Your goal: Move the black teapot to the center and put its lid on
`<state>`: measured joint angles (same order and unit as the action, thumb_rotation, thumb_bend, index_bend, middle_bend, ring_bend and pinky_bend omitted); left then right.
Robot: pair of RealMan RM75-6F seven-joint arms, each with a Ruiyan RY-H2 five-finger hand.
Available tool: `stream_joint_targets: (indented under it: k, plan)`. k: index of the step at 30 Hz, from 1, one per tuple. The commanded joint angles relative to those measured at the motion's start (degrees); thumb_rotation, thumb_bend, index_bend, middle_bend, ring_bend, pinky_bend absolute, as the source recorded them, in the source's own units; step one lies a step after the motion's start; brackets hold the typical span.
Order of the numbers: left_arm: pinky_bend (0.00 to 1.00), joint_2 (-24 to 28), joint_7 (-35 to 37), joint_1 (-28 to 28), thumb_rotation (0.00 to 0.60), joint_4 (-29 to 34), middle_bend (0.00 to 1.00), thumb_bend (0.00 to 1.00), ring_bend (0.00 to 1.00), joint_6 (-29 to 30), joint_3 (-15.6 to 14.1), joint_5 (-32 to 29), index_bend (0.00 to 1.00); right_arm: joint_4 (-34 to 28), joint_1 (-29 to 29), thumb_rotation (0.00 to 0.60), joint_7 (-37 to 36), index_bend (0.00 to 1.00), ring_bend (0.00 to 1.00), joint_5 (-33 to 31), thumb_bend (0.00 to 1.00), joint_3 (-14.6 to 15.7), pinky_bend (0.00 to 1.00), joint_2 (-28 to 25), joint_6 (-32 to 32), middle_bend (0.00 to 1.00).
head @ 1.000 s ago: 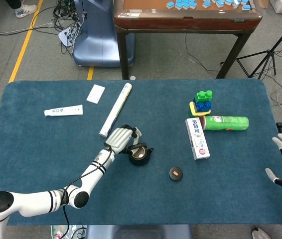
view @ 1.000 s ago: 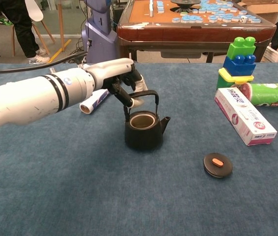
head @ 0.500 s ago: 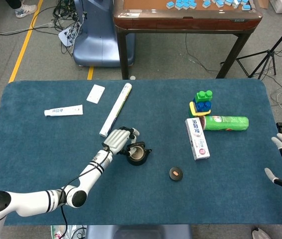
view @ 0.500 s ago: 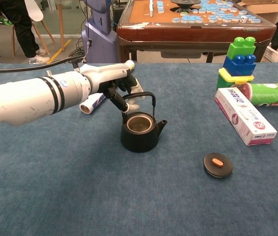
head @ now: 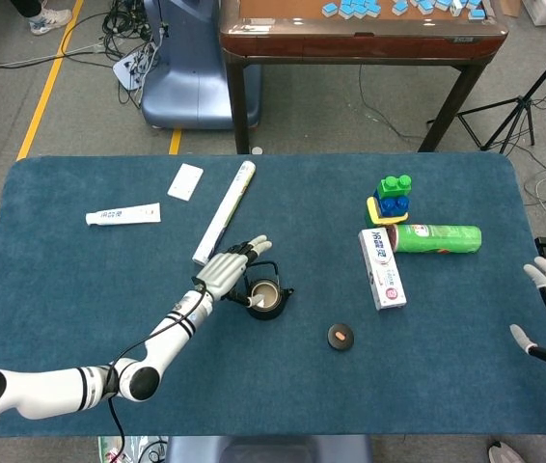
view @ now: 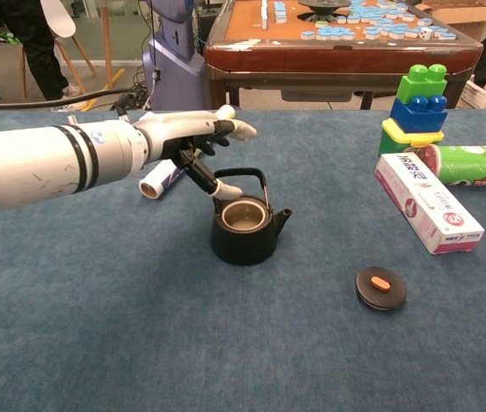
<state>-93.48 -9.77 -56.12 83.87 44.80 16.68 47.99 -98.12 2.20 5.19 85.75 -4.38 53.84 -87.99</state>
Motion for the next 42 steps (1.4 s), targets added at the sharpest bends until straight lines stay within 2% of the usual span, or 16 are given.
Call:
stream_joint_targets:
  k: [1,6,9,20,27,30,42]
  plan:
    - [0.04,0.59,0.51,0.42,0.452,0.76,0.0,0.23,0.0,0.52,-0.15,0.72,0.0,-0.05,-0.07,0.6,-0.05,0.12,0.0,0.07,0.27,0.0,0.0,-0.08,-0.1,0.13]
    - [0.04,2.65,2.33,2.19,0.465,3.04,0.0,0.23,0.0,2.39,-0.05,2.17,0.0,-0.32,0.07,0.6,-0.06,0.12,0.0,0.67,0.27,0.03,0.0,-0.33,-0.09,0.13]
    - [0.04,4.99,3.14,3.93,0.501,5.2,0.0,0.23,0.0,3.93,-0.45,3.11,0.0,-0.64,0.52,0.6,0.29,0.13,0.0,1.53,0.27,0.1,0.0,-0.58,0.25,0.13]
    - [0.04,15.08,5.02,13.9,0.599,14.71,0.0,0.23,0.0,15.53,-4.2,11.5,0.0,-2.84,4.41,0.6,1.79,0.19,0.0,6.71,0.27,0.65,0.0,-1.22,4.33,0.14]
    - [0.04,20.6,5.07,18.84,0.6,18.35,0.0,0.23,0.0,20.25,-6.14,14.14,0.0,-4.18,7.53,0.6,2.71,0.21,0.0,9.44,0.27,0.77,0.0,-1.52,7.85,0.14]
    - [0.04,23.54,5.09,23.12,0.6,19.48,0.0,0.23,0.0,25.35,-7.83,16.44,0.0,-5.11,10.28,0.6,3.45,0.22,0.0,11.59,0.27,0.77,0.0,-1.54,10.98,0.14]
    - [0.04,27.12,5.76,34.29,0.6,18.95,0.0,0.23,0.0,35.99,-14.29,25.1,0.0,-8.06,19.57,0.6,5.52,0.29,0.0,15.59,0.27,1.58,0.0,-0.48,23.9,0.14]
